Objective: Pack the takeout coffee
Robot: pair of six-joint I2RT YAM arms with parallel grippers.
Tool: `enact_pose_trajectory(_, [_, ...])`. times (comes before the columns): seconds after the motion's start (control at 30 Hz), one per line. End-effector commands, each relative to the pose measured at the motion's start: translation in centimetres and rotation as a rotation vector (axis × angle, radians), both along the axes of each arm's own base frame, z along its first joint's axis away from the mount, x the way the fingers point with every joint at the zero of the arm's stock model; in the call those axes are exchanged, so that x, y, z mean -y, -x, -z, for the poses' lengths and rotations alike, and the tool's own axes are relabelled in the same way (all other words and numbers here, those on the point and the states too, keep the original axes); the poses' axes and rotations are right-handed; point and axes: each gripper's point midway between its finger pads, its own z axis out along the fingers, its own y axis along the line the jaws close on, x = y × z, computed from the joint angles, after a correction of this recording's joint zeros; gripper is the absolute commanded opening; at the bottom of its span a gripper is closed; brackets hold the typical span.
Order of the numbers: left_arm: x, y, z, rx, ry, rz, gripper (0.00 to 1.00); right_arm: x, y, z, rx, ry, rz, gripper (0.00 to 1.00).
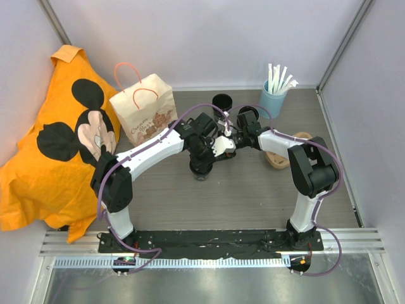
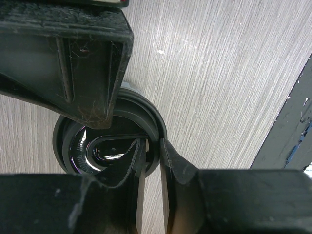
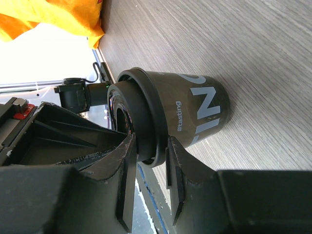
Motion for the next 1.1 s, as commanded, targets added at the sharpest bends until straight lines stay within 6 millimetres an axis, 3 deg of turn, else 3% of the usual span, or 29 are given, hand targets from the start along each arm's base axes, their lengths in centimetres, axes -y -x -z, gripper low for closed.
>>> enact_pose_trajectory(0.0, [0.9, -1.2, -1.4, 0.051, 0.053, 0.008, 0.23, -0.7, 0.1, -3.9, 0.100, -0.040, -0.027, 0.04])
enact_pose_trajectory(0.6, [0.7, -1.4, -1.7, 0.058, 0.049, 0.011, 0.34, -0.7, 0.4, -2.8, 0.078, -0.018, -0.027, 0.04])
enact_pose_trajectory(1.07, [1.1, -1.4, -4.0, 0.064, 0.145, -0.002, 0.35, -0.6, 0.4, -2.6, 0.080, -0.012, -0.022, 0.04])
